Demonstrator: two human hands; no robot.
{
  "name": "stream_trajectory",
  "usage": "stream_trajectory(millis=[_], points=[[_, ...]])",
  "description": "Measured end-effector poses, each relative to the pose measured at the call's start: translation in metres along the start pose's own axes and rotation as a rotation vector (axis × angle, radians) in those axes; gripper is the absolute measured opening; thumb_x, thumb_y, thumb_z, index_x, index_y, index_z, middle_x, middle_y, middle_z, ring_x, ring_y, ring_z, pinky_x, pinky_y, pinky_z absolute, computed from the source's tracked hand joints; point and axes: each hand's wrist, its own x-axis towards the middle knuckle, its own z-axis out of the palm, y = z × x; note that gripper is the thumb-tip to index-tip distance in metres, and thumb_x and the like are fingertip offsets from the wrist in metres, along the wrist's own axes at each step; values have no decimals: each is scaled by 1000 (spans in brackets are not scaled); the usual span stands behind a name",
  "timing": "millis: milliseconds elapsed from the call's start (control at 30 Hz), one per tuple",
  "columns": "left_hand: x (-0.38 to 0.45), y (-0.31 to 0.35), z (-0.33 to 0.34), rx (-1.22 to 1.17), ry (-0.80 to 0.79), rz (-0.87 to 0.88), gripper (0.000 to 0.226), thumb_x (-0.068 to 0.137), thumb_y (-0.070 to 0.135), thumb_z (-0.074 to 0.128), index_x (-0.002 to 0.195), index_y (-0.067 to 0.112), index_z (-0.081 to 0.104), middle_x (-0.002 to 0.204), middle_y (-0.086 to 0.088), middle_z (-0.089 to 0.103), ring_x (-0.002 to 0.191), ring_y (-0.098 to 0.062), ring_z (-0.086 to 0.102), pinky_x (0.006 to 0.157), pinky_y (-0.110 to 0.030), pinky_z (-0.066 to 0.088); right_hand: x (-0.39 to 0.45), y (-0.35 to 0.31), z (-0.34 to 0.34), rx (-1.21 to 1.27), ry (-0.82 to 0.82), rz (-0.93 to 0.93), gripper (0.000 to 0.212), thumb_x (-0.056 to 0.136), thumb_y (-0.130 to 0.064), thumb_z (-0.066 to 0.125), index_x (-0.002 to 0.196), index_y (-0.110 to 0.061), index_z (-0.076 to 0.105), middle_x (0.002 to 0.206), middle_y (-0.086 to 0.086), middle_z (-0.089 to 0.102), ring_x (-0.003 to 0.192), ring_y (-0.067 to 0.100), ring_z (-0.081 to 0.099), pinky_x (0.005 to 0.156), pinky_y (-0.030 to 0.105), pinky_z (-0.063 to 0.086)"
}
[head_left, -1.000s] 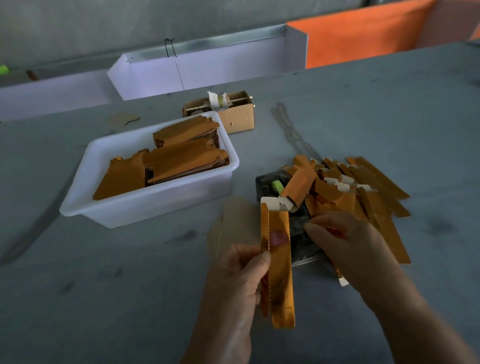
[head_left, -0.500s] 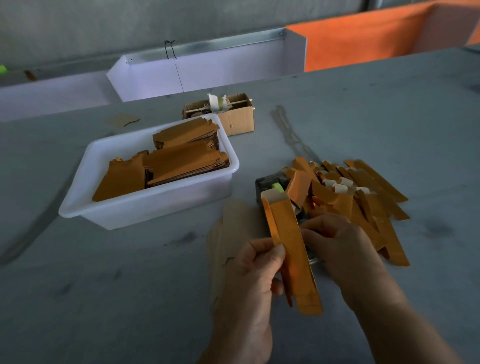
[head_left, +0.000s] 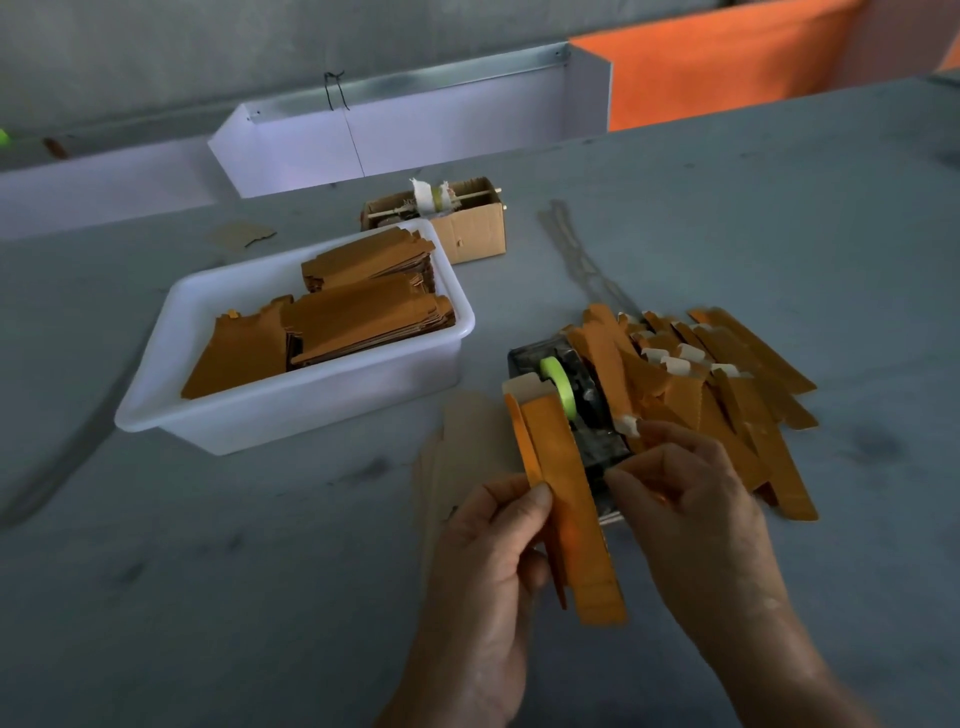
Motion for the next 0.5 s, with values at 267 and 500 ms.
stream_trajectory(millis=[267,500], points=[[3,5,10,208,-47,68,5,85,14,66,82,10,67,62,1,60,45,-6,43,40,-14,33,-2,1,4,30,7,-15,22,81,-21,70,65,-29,57,129,-7,50,112,16,52,79,21,41],[3,19,16,262,-88,96,12,89,4,61,78,10,59,50,10,56,41,2,46,38,-11,33,-5,7,11,35,43,-17,5,84,-19,66,79,-17,66,127,-7,52,109,13,54,81,26,47]])
